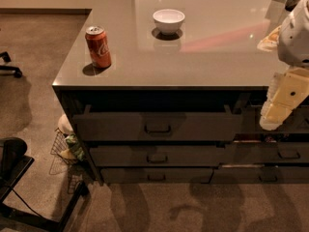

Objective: Open top drawer

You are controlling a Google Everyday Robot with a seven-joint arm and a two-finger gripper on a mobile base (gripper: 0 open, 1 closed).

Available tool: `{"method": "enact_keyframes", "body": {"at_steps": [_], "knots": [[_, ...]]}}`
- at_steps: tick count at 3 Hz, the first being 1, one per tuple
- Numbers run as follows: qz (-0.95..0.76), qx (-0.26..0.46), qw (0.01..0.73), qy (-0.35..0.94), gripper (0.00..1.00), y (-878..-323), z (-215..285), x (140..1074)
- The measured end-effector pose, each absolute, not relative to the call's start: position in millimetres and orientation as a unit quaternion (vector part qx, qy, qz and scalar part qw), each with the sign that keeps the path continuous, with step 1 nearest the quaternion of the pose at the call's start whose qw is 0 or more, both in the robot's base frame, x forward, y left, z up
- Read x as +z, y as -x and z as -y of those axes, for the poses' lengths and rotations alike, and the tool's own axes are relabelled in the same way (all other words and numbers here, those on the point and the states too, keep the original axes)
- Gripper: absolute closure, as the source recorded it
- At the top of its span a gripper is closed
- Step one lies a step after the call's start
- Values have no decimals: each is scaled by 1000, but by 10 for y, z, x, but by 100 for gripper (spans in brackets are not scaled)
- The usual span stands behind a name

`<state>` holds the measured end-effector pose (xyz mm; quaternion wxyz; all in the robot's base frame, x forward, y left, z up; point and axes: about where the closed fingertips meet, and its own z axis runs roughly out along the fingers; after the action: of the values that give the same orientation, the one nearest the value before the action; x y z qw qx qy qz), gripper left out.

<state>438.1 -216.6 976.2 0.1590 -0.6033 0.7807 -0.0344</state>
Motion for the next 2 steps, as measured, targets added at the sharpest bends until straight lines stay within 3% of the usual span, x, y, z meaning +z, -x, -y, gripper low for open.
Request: {"method": "enact_keyframes", "body": {"at_steps": [2], "knots": [[-772, -8, 183, 608, 0, -4341, 2110, 9349]]}}
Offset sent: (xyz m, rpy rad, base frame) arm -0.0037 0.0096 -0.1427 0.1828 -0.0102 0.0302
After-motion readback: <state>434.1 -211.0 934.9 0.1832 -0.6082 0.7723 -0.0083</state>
